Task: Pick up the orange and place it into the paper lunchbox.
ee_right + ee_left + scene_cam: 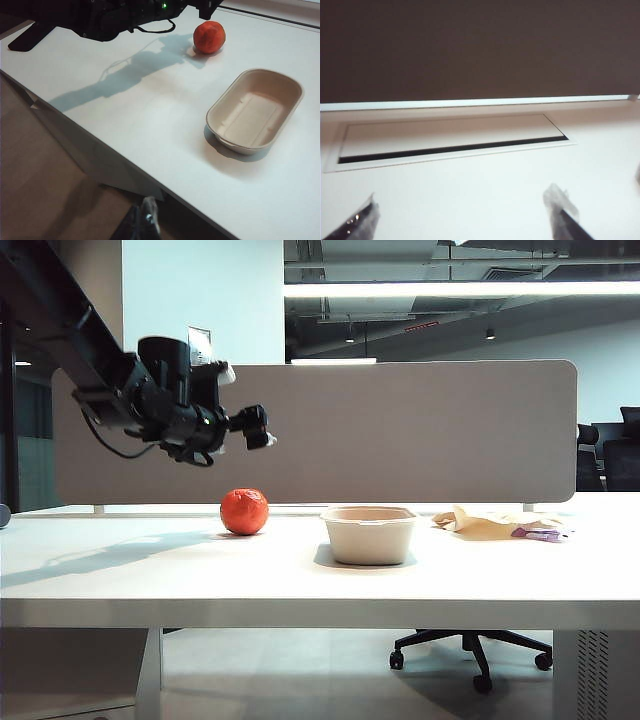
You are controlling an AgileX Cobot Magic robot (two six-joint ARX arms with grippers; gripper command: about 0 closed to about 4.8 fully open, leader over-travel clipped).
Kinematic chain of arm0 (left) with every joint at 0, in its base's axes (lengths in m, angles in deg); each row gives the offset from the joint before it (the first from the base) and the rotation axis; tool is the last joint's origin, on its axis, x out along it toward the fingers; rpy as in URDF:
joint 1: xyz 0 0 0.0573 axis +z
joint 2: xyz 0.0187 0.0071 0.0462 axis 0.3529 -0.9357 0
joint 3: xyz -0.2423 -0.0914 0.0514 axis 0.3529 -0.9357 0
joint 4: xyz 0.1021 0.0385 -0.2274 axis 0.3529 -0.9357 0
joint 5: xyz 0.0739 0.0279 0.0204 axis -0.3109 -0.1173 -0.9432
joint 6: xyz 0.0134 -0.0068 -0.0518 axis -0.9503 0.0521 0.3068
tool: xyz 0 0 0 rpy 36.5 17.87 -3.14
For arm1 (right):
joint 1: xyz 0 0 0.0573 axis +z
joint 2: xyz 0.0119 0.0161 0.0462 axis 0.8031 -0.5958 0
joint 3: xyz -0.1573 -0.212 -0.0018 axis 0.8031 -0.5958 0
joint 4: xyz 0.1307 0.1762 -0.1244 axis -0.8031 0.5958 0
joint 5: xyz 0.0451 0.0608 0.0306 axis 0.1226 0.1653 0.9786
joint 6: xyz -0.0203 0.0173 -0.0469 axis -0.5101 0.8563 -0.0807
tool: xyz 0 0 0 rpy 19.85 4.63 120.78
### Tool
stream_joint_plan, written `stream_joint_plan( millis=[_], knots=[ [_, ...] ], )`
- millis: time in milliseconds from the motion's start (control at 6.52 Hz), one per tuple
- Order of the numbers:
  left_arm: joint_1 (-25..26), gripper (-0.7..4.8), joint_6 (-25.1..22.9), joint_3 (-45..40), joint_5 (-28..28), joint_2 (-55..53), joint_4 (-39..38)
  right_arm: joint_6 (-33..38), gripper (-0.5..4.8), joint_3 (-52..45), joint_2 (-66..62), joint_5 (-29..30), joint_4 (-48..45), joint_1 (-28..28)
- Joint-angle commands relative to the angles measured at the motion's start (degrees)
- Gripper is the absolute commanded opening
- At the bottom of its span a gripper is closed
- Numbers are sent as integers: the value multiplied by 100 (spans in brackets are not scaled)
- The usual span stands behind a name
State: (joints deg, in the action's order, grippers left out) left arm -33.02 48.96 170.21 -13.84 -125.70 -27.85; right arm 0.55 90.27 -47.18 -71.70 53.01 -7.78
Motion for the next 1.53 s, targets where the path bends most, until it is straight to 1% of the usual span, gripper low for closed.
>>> stream_joint_plan(
  millis=[153,767,1074,1535],
  knots=[
    [-42,479,-2,28,-256,-365,251,22,-2,35,-13,0,-50,2],
    [-87,479,-24,35,-304,-813,212,20,-2,35,-13,0,92,-4],
    [-87,479,-24,37,-306,-861,103,20,-2,35,-13,2,90,-4],
    [-87,479,-24,59,-404,-861,146,20,-2,35,-13,2,92,-4]
  ],
)
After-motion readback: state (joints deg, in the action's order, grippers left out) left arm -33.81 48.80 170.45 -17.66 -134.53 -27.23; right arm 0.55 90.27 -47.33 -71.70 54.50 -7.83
